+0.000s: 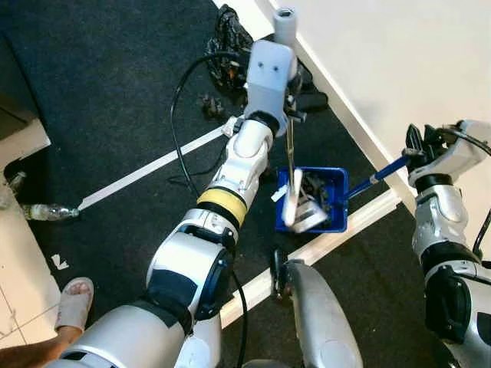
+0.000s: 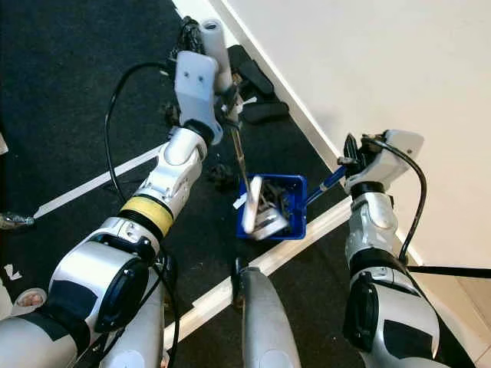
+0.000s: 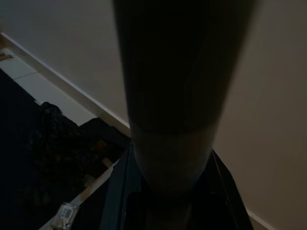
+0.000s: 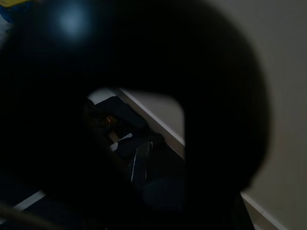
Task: Sweep floor
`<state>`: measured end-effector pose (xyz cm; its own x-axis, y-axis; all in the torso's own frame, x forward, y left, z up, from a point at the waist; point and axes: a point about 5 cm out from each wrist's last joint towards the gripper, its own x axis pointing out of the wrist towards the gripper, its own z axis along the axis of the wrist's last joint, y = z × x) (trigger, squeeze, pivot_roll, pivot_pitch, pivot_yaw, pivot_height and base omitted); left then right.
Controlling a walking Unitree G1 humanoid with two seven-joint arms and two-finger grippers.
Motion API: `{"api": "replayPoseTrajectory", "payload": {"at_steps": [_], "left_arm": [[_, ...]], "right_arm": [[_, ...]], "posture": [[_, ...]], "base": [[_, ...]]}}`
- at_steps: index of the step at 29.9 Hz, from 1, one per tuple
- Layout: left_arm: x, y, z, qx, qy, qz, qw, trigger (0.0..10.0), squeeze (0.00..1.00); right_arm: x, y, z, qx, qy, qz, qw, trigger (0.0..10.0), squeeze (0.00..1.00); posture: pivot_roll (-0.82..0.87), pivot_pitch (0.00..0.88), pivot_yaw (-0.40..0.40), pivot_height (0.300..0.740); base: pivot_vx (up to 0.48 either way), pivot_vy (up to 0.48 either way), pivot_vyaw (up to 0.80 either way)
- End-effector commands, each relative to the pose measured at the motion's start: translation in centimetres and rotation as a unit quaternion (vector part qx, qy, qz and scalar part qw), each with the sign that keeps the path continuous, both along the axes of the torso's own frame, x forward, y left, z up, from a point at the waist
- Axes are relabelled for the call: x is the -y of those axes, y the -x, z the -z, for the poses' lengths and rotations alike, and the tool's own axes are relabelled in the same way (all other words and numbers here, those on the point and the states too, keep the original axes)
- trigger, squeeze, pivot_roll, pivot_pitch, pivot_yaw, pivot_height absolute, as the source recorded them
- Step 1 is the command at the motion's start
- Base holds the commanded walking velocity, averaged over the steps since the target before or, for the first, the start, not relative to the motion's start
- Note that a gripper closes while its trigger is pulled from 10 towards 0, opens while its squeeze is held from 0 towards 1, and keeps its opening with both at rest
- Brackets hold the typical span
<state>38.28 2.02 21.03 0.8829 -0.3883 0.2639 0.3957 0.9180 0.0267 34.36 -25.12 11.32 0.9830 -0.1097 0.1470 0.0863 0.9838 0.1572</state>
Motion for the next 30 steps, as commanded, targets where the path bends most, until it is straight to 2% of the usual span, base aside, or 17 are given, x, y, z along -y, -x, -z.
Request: {"api": "replayPoseTrajectory", "payload": {"at_steps": [1,6,9,12,13,14,15,16,17,18,21,22,24,25,26,27,30], "left_arm": [[7.6,2.7,-3.3,0.031,0.053,0.092,0.994,10.0,0.0],[7.1,2.8,-4.6,0.056,0.057,0.126,0.989,10.0,0.0],[5.8,3.4,-5.1,0.082,0.03,0.194,0.977,10.0,0.0],[4.4,3.6,-4.9,0.084,0.021,0.205,0.975,10.0,0.0],[2.8,3.7,-4.6,0.086,0.014,0.198,0.976,10.0,0.0],[2.8,3.7,-4.6,0.086,0.014,0.198,0.976,10.0,0.0],[-0.8,4.1,-3.7,0.086,-0.012,0.168,0.982,10.0,0.0],[-2.1,4.4,-3.4,0.085,-0.024,0.156,0.984,10.0,0.0],[-2.1,4.4,-3.4,0.085,-0.024,0.156,0.984,10.0,0.0],[-3.4,4.6,-2.8,0.08,-0.034,0.142,0.986,10.0,0.0],[-8.9,5.0,-0.1,0.048,-0.096,0.076,0.991,10.0,0.0],[-8.9,5.0,-0.1,0.048,-0.096,0.076,0.991,10.0,0.0],[-12.0,5.5,1.4,0.032,-0.15,0.039,0.987,10.0,0.0],[-12.0,5.5,1.4,0.032,-0.15,0.039,0.987,10.0,0.0],[-13.3,5.7,2.1,0.024,-0.172,0.017,0.985,10.0,0.0],[-13.3,5.7,2.1,0.024,-0.172,0.017,0.985,10.0,0.0],[-15.3,5.9,2.2,0.038,-0.197,-0.041,0.979,10.0,0.0]], "right_arm": [[-1.3,1.2,3.7,-0.073,-0.034,-0.019,0.997,10.0,0.0],[-1.1,1.1,3.4,-0.072,-0.035,-0.02,0.997,10.0,0.0],[-0.8,1.1,3.4,-0.075,-0.041,-0.02,0.996,10.0,0.0],[-0.8,1.1,3.5,-0.077,-0.048,-0.019,0.996,10.0,0.0],[-0.8,1.1,3.6,-0.078,-0.056,-0.017,0.995,10.0,0.0],[-0.8,1.1,3.6,-0.078,-0.056,-0.017,0.995,10.0,0.0],[-0.8,1.2,3.9,-0.085,-0.07,-0.013,0.994,10.0,0.0],[-0.8,1.3,4.0,-0.089,-0.074,-0.011,0.993,10.0,0.0],[-0.8,1.3,4.0,-0.089,-0.074,-0.011,0.993,10.0,0.0],[-0.7,1.4,4.2,-0.093,-0.078,-0.008,0.993,10.0,0.0],[-0.1,2.0,4.9,-0.102,-0.091,0.003,0.991,10.0,0.0],[-0.1,2.0,4.9,-0.102,-0.091,0.003,0.991,10.0,0.0],[0.2,2.3,5.1,-0.104,-0.094,0.006,0.99,10.0,0.0],[0.2,2.3,5.1,-0.104,-0.094,0.006,0.99,10.0,0.0],[0.3,2.4,5.2,-0.105,-0.093,0.005,0.99,10.0,0.0],[0.3,2.4,5.2,-0.105,-0.093,0.005,0.99,10.0,0.0],[0.5,2.5,5.1,-0.104,-0.085,-0.002,0.991,10.0,0.0]], "posture": [[0.08,0.363,-0.046,0.74],[0.1,0.369,-0.05,0.74],[0.13,0.359,-0.061,0.74],[0.13,0.36,-0.064,0.74],[0.14,0.351,-0.068,0.74],[0.14,0.351,-0.068,0.74],[0.15,0.33,-0.073,0.74],[0.15,0.33,-0.073,0.74],[0.15,0.33,-0.073,0.74],[0.15,0.321,-0.076,0.74],[0.16,0.303,-0.081,0.74],[0.16,0.303,-0.081,0.74],[0.16,0.294,-0.083,0.74],[0.16,0.294,-0.083,0.74],[0.16,0.293,-0.085,0.74],[0.16,0.293,-0.085,0.74],[0.15,0.297,-0.092,0.74]], "base": [[0.0,0.0,0.0],[0.0,0.0,0.0],[0.0,0.0,0.0],[0.0,0.0,0.0],[0.0,0.0,0.0],[0.0,0.0,0.0],[0.0,0.0,0.0],[0.0,0.0,0.0],[0.0,0.0,0.0],[0.0,0.0,0.0],[0.0,0.0,0.0],[0.0,0.0,0.0],[0.0,0.0,0.0],[0.0,0.0,0.0],[0.0,0.0,0.0],[0.0,0.0,0.0],[0.0,0.0,0.0]]}}
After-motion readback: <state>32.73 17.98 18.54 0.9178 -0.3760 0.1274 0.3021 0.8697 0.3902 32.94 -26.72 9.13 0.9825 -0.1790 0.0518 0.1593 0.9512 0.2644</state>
